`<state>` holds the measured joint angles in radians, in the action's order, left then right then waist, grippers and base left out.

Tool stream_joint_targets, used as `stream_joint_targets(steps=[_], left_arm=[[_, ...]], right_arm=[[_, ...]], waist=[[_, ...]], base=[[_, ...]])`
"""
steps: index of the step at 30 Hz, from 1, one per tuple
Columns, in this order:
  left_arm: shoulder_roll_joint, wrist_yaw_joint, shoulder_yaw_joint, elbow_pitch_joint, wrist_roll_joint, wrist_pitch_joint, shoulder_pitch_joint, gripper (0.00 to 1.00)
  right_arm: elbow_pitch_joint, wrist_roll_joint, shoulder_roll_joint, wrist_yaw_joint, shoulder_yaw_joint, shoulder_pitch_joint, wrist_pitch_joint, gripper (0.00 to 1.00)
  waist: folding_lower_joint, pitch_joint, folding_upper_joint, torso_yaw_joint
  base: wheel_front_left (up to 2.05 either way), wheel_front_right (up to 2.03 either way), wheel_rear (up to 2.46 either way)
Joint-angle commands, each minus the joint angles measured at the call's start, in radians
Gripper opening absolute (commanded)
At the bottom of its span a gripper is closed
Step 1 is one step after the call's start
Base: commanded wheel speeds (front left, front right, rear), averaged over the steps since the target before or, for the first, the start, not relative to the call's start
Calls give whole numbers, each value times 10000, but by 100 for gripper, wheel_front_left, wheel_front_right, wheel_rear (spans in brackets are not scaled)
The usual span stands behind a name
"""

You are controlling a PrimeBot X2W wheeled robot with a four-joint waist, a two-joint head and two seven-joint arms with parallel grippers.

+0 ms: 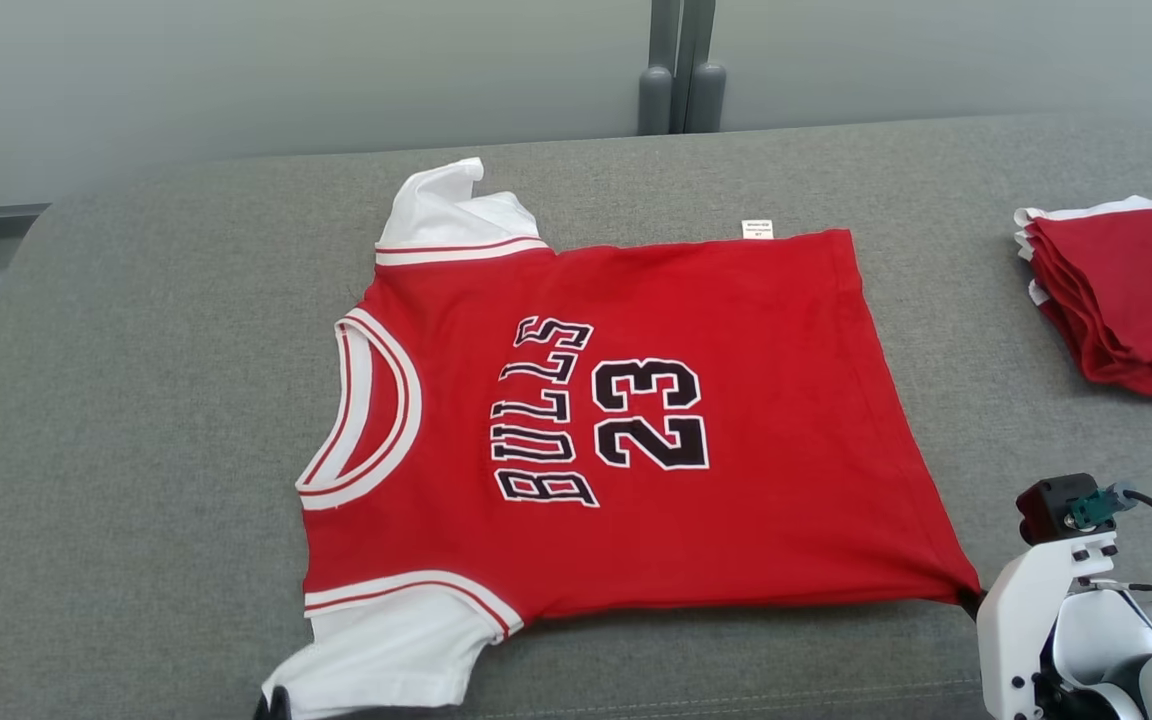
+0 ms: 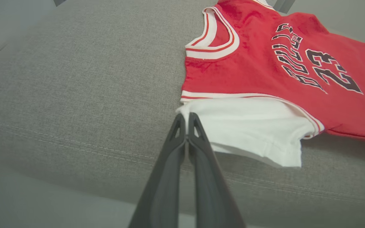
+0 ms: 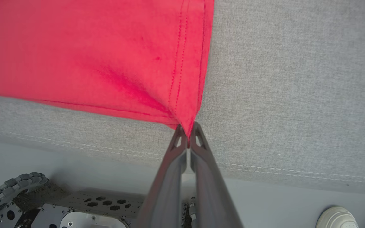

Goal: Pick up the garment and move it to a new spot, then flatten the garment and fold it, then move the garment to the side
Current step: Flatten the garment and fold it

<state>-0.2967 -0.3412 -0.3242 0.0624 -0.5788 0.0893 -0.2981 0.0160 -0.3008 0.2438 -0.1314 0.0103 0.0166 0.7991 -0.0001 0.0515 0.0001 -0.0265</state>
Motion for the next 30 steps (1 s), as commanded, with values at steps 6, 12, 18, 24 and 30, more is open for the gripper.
stream_joint_targets(steps=[6,12,18,24,30], left_arm=[[-111,-305,-285,844,3,-451,-802,0],[-268,-240,-473,1611,293,-733,-41,0],[-656,347,-800,1301,744,-1553,2017,0],[-513,964,-1196,-418,1132,-2419,4847,0],[-104,1410,-1387,-2831,1425,-2522,7499,0]], right_arm=[[91,200,-192,15,-231,137,-150,0],[102,106,-581,15,-545,-163,-480,0],[114,42,-865,15,-717,-699,-776,0],[-461,-8,-1133,14,-735,-1743,-1015,0],[-1771,68,-1044,11,-387,-3429,-1553,0]], waist=[[1,51,-1,-58],[1,201,-1,-6],[1,387,-1,-35],[1,752,-1,-148],[1,1575,-1,-281]], base=[[0,0,0],[0,0,0],[0,0,0],[0,0,0],[0,0,0]])
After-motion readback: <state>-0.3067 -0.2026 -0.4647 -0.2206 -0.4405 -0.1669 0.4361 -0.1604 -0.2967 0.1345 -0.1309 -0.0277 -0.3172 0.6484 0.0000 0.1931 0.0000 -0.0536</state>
